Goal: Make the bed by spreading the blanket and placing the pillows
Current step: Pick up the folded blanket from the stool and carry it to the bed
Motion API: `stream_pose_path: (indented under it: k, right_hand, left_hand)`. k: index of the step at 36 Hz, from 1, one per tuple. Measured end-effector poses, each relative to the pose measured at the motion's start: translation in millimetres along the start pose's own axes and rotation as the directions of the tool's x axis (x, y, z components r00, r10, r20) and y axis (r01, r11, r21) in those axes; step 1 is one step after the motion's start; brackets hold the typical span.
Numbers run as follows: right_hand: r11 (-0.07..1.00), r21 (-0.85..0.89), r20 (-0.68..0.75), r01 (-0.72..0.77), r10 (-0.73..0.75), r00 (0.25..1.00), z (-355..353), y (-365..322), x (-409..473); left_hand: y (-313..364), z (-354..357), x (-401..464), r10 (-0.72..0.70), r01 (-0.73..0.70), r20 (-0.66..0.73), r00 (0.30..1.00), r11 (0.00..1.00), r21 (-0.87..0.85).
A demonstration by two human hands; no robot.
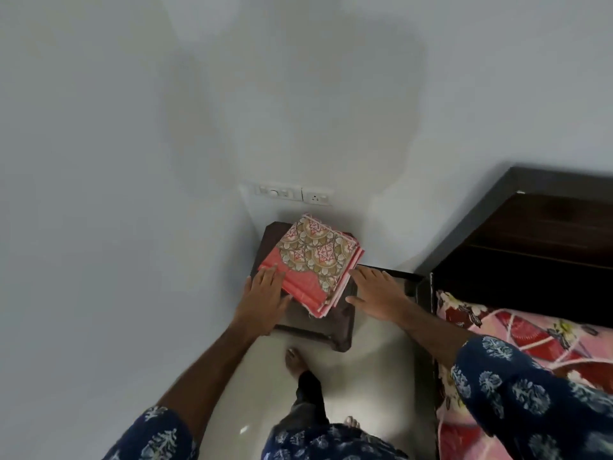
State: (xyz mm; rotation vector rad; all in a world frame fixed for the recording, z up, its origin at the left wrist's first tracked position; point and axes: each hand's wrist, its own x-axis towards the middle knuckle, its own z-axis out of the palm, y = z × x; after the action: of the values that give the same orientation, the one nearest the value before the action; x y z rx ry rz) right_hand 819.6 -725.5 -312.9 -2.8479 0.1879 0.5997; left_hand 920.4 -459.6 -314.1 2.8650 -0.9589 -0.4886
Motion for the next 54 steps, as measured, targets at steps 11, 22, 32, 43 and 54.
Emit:
stream_pose_path:
  k: [11, 22, 32, 43, 54]
  right_hand:
    - [0.997, -0.010, 0.133, -0.080, 0.080, 0.988, 18.4, 21.3, 132.9]
    - [0.997, -0.077, 0.116, -0.032, 0.041, 0.992, 58.9, 57.3, 250.3]
    - [0.921, 0.308, 0.108, -0.239, 0.216, 0.970, 118.7, 102.4, 309.4]
    - [0.846, 0.389, 0.324, -0.366, 0.246, 0.913, 87.3, 116.7, 336.2]
    - [0.699, 0.660, 0.419, -0.274, -0.041, 0.907, 16.0, 76.0, 281.1]
  left_hand:
    - [-32.9, 48.3, 128.0, 0.026, -0.005, 0.201, 0.979, 0.995, -0.103]
    - [-59.3, 121.7, 229.2, -0.108, 0.158, 0.226, 0.968, 0.963, -0.219]
    - [-50.1, 216.5, 214.7, -0.137, 0.144, 0.151, 0.979, 0.989, -0.041]
    - [-23.1, 194.4, 225.3, -0.286, 0.305, 0.280, 0.916, 0.952, -0.023]
    - [33.7, 120.5, 164.3, -0.340, 0.397, 0.218, 0.915, 0.855, -0.332]
